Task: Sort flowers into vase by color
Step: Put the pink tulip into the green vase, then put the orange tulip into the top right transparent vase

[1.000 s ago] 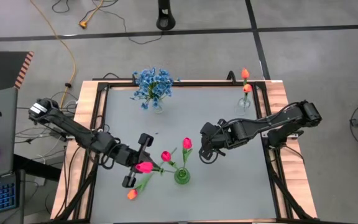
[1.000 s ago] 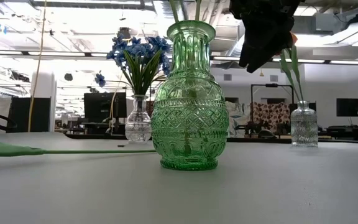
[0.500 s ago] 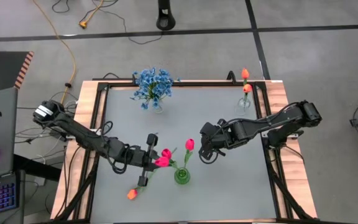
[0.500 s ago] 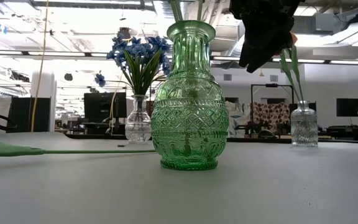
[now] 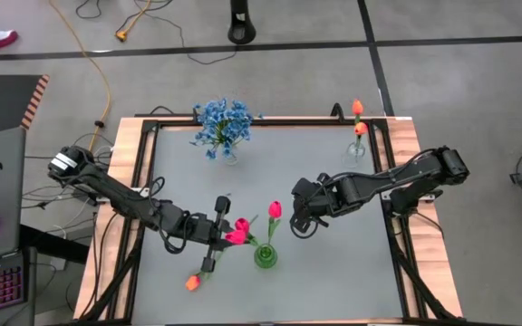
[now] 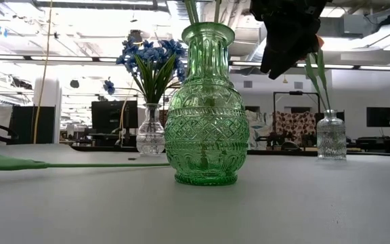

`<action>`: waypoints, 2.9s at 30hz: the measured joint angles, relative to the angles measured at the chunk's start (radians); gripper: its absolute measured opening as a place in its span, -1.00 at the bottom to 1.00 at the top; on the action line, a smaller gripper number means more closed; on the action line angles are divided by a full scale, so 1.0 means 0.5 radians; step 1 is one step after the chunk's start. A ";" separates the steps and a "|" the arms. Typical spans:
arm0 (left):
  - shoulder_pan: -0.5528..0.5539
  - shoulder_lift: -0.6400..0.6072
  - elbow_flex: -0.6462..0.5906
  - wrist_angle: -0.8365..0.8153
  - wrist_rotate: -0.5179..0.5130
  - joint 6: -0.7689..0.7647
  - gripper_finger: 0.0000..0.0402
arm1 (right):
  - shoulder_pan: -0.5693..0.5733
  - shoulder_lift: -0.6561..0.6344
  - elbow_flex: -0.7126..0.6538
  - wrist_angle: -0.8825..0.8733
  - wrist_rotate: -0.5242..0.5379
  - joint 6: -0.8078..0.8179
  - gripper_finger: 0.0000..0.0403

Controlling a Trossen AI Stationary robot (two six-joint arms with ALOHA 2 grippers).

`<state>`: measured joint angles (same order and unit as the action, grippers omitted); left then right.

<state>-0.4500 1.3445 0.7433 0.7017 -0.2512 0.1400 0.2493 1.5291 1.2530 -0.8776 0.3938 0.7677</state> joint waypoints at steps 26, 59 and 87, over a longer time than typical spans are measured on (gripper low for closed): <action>-0.095 -0.589 0.000 -1.100 -0.154 -0.348 -0.42 | 0.000 0.000 0.000 -0.003 -0.001 -0.001 0.13; -0.110 0.268 -0.002 -1.926 0.382 -1.946 -0.42 | 0.000 0.000 0.000 -0.005 -0.001 -0.001 0.13; -0.104 0.540 0.002 -1.890 0.291 -2.102 -0.94 | 0.000 0.000 0.000 -0.005 -0.001 -0.001 0.13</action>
<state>-0.5019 1.6146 0.7441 -0.2431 -0.1059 -0.9108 0.2493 1.5291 1.2530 -0.8803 0.3935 0.7673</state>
